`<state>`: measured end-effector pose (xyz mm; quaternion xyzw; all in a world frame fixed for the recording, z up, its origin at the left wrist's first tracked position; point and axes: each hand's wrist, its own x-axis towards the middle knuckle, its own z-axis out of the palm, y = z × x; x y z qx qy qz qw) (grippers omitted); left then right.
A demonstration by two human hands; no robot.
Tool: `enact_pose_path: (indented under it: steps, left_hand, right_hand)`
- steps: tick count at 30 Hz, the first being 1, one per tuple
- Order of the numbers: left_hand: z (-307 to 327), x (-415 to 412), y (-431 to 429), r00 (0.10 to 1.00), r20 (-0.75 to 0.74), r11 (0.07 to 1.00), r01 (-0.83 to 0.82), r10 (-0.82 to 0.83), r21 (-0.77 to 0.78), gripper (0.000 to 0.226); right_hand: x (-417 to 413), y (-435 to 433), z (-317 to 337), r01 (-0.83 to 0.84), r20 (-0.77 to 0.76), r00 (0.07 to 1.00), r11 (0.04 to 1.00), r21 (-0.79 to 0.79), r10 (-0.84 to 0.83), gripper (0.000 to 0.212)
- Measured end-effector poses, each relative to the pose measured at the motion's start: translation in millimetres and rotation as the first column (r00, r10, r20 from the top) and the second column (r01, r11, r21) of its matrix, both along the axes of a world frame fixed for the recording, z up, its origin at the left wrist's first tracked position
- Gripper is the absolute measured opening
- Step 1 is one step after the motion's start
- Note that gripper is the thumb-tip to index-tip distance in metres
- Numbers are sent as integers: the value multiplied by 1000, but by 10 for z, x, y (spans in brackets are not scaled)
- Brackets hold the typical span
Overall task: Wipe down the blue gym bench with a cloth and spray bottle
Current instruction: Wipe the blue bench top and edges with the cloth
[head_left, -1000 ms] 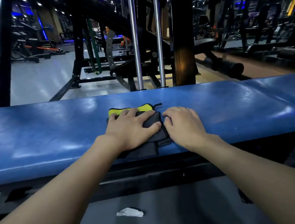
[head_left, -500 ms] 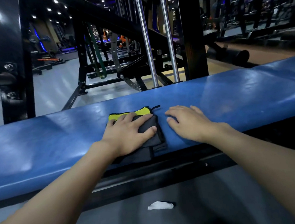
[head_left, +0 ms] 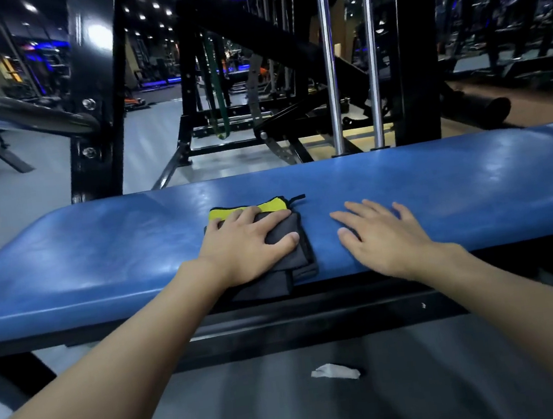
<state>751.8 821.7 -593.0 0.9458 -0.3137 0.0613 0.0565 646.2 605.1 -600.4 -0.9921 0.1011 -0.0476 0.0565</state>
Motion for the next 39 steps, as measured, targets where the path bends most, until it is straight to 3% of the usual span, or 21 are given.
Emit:
enact_pose_path:
  steps: [6, 11, 15, 20, 24, 28, 39]
  left_hand:
    - [12, 74, 316, 1000, 6, 1000, 3, -4, 6, 85]
    - [-1, 206, 641, 1000, 14, 1000, 18, -18, -6, 83]
    - [1, 301, 894, 1000, 17, 1000, 13, -13, -4, 84]
    - [3, 426, 1301, 1000, -1, 1000, 26, -26, 2, 84]
    - [-9, 539, 1643, 1000, 8, 1000, 20, -19, -11, 84]
    - [-22, 626, 1983, 1000, 23, 1000, -6, 6, -11, 85]
    - [8, 833, 3034, 994, 10, 994, -110, 110, -10, 84]
  right_hand:
    - [68, 460, -7, -65, 29, 997, 998, 18, 65, 51]
    - [119, 734, 3, 20, 92, 996, 999, -39, -16, 49]
    - [253, 1161, 5, -96, 119, 988, 995, 19, 93, 48]
    - [403, 1516, -37, -42, 153, 987, 999, 14, 39, 44]
    - [537, 1916, 9, -141, 59, 989, 988, 68, 137, 47]
    - [674, 2287, 30, -137, 24, 990, 990, 13, 137, 45]
    - [1091, 3266, 96, -311, -87, 946, 950, 39, 314, 51]
